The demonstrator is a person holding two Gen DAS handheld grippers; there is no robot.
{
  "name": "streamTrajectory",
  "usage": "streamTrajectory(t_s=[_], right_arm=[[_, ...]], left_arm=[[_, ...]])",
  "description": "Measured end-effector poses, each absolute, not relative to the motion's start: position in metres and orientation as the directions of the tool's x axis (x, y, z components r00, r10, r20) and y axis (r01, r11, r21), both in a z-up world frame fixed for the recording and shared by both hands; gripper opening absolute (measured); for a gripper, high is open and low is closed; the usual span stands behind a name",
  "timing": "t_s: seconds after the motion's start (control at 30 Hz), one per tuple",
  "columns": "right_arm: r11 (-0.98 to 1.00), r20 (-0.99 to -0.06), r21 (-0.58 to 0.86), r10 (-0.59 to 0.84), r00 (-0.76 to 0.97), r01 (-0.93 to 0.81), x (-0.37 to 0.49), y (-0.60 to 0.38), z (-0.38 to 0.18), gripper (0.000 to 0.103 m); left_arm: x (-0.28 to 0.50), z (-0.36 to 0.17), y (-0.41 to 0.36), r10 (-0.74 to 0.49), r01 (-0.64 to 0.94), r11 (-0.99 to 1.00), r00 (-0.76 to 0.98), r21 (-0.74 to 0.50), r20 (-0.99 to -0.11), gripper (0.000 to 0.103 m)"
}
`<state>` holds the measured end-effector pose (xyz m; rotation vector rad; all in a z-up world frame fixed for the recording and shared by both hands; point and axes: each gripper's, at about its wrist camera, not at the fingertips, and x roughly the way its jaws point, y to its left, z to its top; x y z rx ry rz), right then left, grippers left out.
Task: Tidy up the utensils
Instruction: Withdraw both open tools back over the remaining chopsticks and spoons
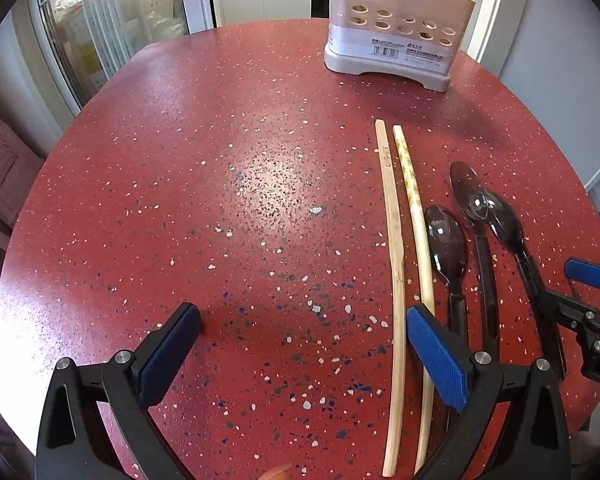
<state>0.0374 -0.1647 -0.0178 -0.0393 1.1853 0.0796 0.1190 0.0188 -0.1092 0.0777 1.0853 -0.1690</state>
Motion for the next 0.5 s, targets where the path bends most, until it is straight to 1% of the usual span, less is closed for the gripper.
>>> streamTrajectory(t_s=[0.23,0.4,0.5], right_arm=[[0.998,-0.932,0.01,0.033,0.361,-0.064,0.047,-0.173,-0.018,0.065],[0.996,-0.937,0.086,0.093,0.337,-0.038,0.055,-0.186,-0.016,0.065],[0.995,-0.939,0.095,0.097,0.331,-0.024,0.058,-0.192,-0.015,0.061]], left_arm=[[0.131,-0.1,0.014,-0.072,0.185,0.983,0.463,0.017,-0.883,0.103],[0.142,-0.097,0.006,-0.054,0.205,0.978,0.472,0.05,-0.88,0.103],[0.148,-0.096,0.005,-0.048,0.205,0.977,0.472,0.057,-0.88,0.103]])
